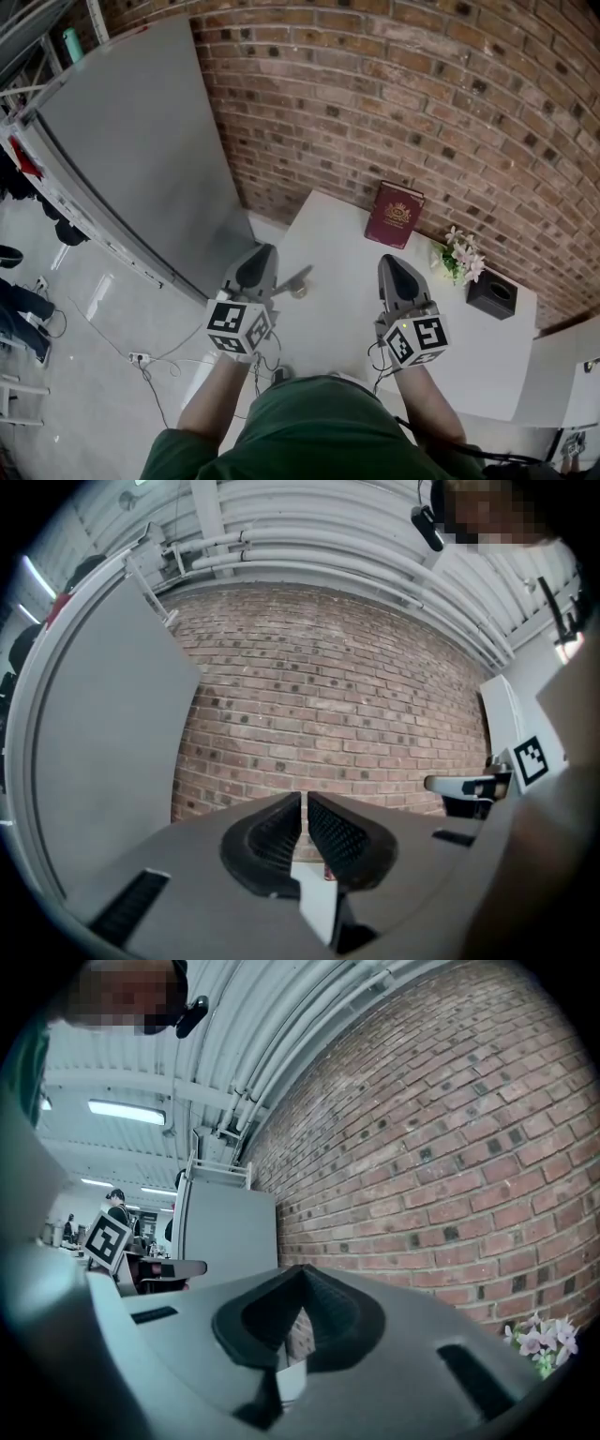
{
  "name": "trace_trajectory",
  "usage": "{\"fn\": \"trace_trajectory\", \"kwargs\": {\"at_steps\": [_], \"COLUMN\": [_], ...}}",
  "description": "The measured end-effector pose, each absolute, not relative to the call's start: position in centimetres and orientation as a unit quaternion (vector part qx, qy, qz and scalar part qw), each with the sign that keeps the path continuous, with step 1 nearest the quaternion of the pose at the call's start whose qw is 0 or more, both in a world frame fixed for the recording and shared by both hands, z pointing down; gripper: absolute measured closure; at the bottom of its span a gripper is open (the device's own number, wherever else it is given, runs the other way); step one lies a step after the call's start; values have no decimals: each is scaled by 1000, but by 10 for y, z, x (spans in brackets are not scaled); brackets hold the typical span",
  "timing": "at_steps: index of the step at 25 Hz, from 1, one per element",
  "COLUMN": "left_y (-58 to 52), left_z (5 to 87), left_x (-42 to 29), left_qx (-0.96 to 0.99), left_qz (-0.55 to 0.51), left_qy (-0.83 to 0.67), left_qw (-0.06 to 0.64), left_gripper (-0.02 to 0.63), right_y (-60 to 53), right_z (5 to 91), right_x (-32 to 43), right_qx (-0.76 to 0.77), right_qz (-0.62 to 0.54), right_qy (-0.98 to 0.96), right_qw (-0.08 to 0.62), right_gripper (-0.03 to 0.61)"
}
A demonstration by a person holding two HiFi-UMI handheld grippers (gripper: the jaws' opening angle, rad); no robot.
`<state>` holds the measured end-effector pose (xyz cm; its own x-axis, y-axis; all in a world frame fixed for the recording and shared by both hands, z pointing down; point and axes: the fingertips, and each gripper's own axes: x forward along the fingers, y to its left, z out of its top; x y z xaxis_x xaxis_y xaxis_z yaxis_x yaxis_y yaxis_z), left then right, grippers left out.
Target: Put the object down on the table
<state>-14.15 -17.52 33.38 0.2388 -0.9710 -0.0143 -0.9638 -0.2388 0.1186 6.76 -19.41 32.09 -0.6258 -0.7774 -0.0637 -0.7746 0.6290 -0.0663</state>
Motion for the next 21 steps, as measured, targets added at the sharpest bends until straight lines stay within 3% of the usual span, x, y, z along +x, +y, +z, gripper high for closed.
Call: {"fn": "trace_trajectory", "kwargs": {"at_steps": [21], "left_y": [-210], "left_z": [352], "left_x": [-161], "left_qx": [798], "left_qz": [-34], "left_qy": [-598], "left_qw": [57], "left_gripper": [591], "right_y": [-214], "right_z": [325], "right_x": [51], "right_qx": [-451], "right_qz": [-12], "right_qy": [892], "right_qw": [30], "right_gripper": [577]}}
